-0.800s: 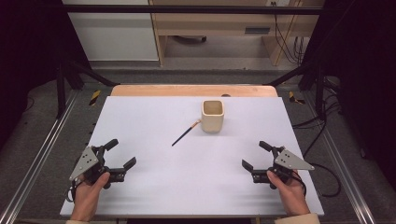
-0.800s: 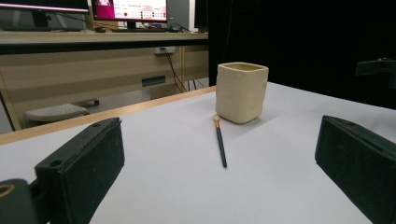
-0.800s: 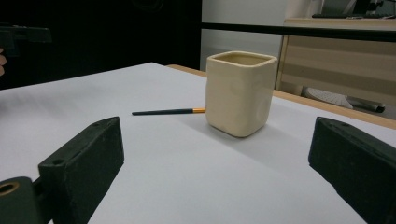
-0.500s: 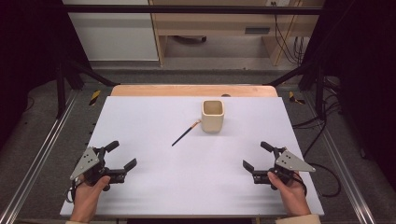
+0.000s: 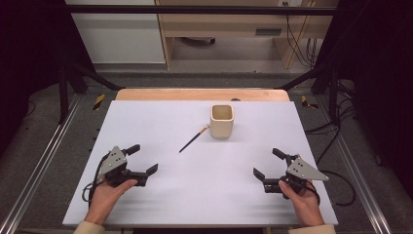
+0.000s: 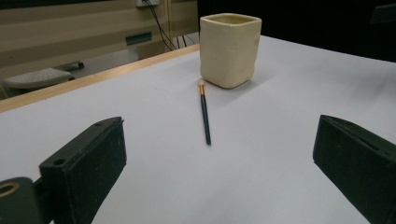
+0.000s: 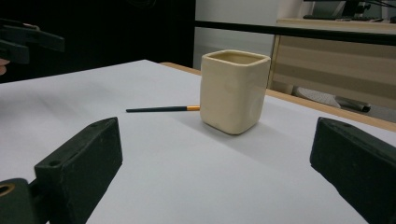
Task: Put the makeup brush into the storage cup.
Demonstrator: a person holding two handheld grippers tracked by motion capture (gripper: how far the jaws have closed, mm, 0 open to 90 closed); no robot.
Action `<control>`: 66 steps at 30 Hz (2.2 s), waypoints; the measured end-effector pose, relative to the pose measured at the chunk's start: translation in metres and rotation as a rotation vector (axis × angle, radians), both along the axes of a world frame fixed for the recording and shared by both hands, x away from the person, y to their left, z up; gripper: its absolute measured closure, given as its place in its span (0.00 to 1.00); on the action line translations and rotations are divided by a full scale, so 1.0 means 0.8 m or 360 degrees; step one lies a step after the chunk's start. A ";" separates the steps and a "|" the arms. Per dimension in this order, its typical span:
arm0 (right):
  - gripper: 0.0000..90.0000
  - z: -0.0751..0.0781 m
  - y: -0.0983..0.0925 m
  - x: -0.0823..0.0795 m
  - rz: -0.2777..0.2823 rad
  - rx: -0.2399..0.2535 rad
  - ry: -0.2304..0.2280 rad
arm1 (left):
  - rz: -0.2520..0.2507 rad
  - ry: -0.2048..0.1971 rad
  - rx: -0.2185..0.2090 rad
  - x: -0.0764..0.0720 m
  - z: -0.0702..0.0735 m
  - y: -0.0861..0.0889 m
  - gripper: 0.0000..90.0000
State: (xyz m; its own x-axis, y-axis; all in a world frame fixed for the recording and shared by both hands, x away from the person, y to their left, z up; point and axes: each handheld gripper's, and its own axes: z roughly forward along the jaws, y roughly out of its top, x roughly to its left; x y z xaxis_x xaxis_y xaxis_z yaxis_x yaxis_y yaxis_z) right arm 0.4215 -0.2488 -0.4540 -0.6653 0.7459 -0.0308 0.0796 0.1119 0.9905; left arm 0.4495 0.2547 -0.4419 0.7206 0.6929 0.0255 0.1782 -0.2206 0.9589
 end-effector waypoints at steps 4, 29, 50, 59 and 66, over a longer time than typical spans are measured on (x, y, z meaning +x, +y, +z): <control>0.03 0.001 0.000 -0.001 0.0006 0.0005 -0.0009 | -0.0013 0.0000 0.0016 0.009 0.003 -0.012 0.02; 0.03 0.004 -0.001 -0.002 -0.0016 0.0047 -0.0017 | -0.0102 0.0001 0.0145 0.030 0.046 -0.058 0.02; 0.03 0.026 0.005 -0.004 -0.0004 0.0073 0.0003 | -0.0151 0.0068 0.0259 0.060 0.062 -0.102 0.03; 0.03 0.029 0.008 0.000 0.0005 0.0085 0.0019 | -0.0159 0.0104 0.0315 0.073 0.065 -0.118 0.03; 0.04 0.031 0.008 0.002 0.0013 0.0098 0.0008 | -0.0150 0.0137 0.0355 0.083 0.064 -0.126 0.03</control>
State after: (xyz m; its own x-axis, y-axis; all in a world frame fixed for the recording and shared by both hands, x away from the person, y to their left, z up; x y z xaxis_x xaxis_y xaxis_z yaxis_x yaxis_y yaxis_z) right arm 0.4228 -0.2421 -0.4295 -0.6714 0.7409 0.0185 0.0840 0.0512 0.9952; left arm 0.5156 0.1540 -0.3906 0.7880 0.6065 0.1062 0.2254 -0.4447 0.8668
